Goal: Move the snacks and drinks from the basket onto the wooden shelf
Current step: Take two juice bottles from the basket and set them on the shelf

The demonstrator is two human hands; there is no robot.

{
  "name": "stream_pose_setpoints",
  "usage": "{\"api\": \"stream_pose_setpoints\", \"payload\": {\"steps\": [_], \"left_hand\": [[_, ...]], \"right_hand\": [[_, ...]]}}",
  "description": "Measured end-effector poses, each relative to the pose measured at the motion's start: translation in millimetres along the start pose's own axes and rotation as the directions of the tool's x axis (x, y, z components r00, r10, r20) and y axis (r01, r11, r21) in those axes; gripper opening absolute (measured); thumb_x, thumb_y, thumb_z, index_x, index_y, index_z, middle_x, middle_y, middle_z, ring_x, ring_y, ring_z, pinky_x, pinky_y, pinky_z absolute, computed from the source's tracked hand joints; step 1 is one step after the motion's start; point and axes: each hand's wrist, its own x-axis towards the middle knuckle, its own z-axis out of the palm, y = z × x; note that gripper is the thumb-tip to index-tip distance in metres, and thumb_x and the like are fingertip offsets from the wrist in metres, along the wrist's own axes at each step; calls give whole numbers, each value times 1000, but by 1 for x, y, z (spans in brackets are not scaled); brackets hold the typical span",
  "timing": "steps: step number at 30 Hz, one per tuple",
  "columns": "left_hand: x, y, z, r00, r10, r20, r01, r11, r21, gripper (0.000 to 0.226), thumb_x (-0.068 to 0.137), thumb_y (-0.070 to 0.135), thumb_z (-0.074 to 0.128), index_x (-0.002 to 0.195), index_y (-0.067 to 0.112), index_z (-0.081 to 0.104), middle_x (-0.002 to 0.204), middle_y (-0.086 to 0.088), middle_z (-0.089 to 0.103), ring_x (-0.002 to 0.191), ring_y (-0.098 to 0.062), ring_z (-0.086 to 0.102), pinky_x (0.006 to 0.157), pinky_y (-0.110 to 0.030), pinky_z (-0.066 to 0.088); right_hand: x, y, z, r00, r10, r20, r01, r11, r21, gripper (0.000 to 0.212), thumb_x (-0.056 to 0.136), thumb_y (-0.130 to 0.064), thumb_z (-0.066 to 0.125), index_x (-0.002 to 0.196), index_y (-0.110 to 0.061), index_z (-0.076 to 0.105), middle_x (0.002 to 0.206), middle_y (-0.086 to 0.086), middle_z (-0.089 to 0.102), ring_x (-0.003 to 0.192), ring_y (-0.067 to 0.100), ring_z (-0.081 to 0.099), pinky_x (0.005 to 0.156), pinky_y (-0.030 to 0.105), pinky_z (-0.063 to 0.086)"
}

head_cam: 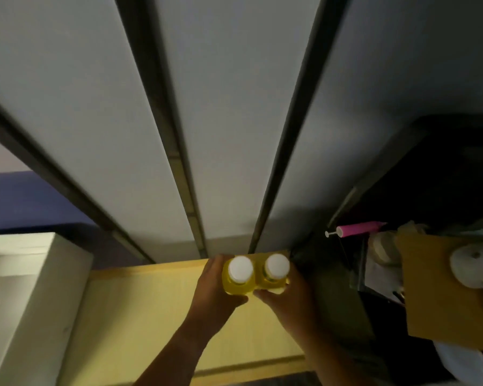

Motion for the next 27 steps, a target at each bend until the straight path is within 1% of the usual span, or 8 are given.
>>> {"api": "stream_pose_setpoints", "payload": {"steps": [3,9,11,13,16,20,23,27], "left_hand": [[7,-7,9,1000,-26,-15,26,1000,5,74,53,12,94,109,37,52,109,16,58,99,-2,58,76,-16,47],[22,-5,21,999,19,26,-21,998,61,80,58,14,93,114,43,45,111,20,54,103,-2,54,81,-9,41],[25,-4,23,999,17,35,-20,997,69,79,60,14,92,116,42,44,114,15,56,107,-4,55,83,-10,44],[24,-5,22,999,-10,41,7,996,85,81,61,18,93,123,38,45,121,13,56,113,-6,55,89,-16,49],[17,1,12,997,-41,67,31,990,139,99,62,32,93,143,27,37,139,8,50,129,-10,48,105,-33,48],[-2,34,-23,997,-28,69,12,975,221,108,67,38,89,152,29,23,155,9,34,141,-12,34,109,-25,34],[-21,60,-57,1000,22,-21,-16,960,279,103,72,47,84,151,35,20,157,13,28,141,-9,32,109,-22,34],[-57,88,-112,984,128,-125,-65,907,416,82,87,61,60,153,33,20,158,11,26,141,-8,29,110,-21,31]], "right_hand": [[10,8,0,999,17,47,-17,1000,2,71,61,-60,82,123,-35,58,120,-17,67,119,4,60,95,38,56],[21,9,-9,997,66,34,-65,998,-12,68,66,-50,84,125,-29,57,120,-14,67,118,6,61,96,43,55],[23,8,-10,996,75,49,-74,997,-7,68,67,-54,81,125,-29,57,122,-15,66,120,6,59,99,45,54],[24,4,-13,995,64,70,-63,998,-22,67,67,-46,85,125,-35,52,123,-22,62,122,2,56,102,41,51],[21,-7,-23,993,52,108,-47,998,-43,87,67,-34,90,136,-43,39,130,-24,53,128,1,48,104,33,45],[12,-41,-53,990,30,141,-21,998,-65,109,64,-50,88,150,-44,21,154,-11,38,142,14,35,107,38,39],[3,-86,-78,991,-59,123,72,991,-110,108,67,-55,85,153,-43,19,158,-6,31,144,17,30,108,43,36],[-15,-163,-86,939,-343,20,339,915,-221,97,73,-67,70,153,-30,29,158,-2,33,145,15,28,112,42,37]]}}
